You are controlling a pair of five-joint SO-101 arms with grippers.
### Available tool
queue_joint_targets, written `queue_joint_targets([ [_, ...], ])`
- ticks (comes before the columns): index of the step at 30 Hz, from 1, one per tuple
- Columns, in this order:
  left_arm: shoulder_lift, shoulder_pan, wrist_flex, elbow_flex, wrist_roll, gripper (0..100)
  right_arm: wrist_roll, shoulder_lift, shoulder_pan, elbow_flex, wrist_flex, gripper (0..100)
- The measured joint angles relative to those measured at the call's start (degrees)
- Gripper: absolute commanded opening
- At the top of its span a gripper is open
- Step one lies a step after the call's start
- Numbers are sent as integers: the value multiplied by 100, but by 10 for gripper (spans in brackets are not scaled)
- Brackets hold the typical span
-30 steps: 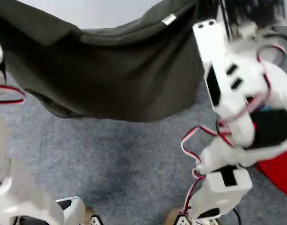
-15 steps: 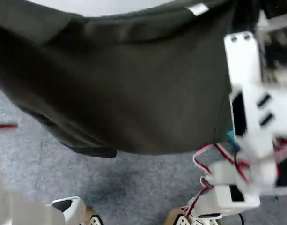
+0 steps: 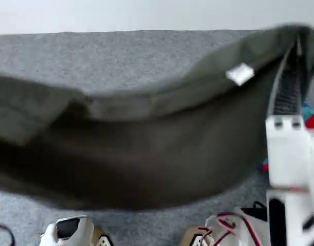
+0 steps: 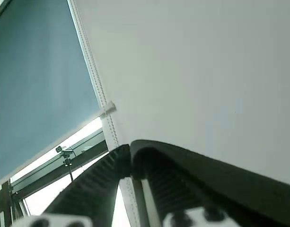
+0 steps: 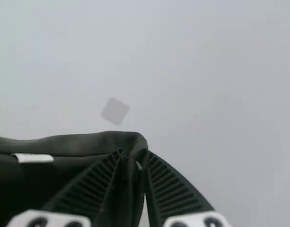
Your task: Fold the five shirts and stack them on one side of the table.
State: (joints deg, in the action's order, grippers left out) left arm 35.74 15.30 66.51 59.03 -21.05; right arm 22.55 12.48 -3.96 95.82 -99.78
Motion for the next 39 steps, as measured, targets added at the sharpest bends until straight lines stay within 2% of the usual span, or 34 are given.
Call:
queue_joint_targets([
  [4, 281, 0, 149, -413, -185, 6, 0, 0, 0, -53, -70, 9],
  [8, 360, 0, 844, -1002, -475, 6, 0, 9, -9, -712, -70, 9],
  [13, 352, 0, 1662, -1899, -677, 6, -167, -79, 0, -2145, -70, 10],
  [17, 343, 0, 1653, -3130, -782, 6, -229, -97, 0, -3648, -44, 10],
  [21, 62, 0, 818, -4853, -800, 6, -229, -440, 0, -5336, 580, 10],
  [24, -501, -9, -185, -6110, -818, 6, -229, -835, 0, -6382, 1468, 10],
  [27, -1204, -9, -1196, -6866, -818, 6, -229, -1327, 9, -7138, 2497, 10],
  [32, -2620, -18, -2163, -6892, -818, 6, -237, -2356, 123, -7516, 4070, 10],
  [39, -4721, -264, -2488, -5741, -809, 6, 9, -3622, 246, -7525, 6119, 9],
])
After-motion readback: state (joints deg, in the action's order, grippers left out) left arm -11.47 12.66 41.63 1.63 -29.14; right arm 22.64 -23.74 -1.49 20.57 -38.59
